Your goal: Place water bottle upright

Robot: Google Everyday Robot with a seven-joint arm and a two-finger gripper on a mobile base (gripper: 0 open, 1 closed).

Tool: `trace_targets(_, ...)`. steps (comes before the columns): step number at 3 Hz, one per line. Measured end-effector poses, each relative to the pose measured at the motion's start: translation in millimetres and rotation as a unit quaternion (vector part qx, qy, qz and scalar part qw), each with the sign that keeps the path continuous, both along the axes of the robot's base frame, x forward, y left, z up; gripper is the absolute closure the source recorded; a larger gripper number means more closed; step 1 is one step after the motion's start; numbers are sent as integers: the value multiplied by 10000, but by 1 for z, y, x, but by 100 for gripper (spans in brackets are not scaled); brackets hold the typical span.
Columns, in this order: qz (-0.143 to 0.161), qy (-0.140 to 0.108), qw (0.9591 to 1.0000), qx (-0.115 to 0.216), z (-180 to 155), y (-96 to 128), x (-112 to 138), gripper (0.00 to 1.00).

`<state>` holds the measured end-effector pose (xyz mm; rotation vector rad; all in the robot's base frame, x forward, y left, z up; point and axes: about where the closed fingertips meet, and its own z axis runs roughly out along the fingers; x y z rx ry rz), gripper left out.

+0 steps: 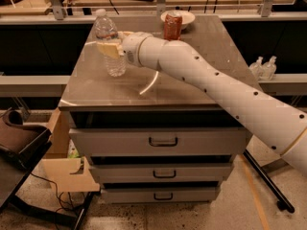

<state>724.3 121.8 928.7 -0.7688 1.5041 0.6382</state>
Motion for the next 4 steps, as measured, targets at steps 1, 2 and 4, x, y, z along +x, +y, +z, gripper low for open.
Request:
trace_targets(1, -13, 77, 9997, 232, -16, -5, 7, 100)
trace_targets(2, -13, 77, 9997, 232, -12, -5, 7, 100)
trace_targets(4, -14, 79, 9997, 232, -10, -5, 7, 100)
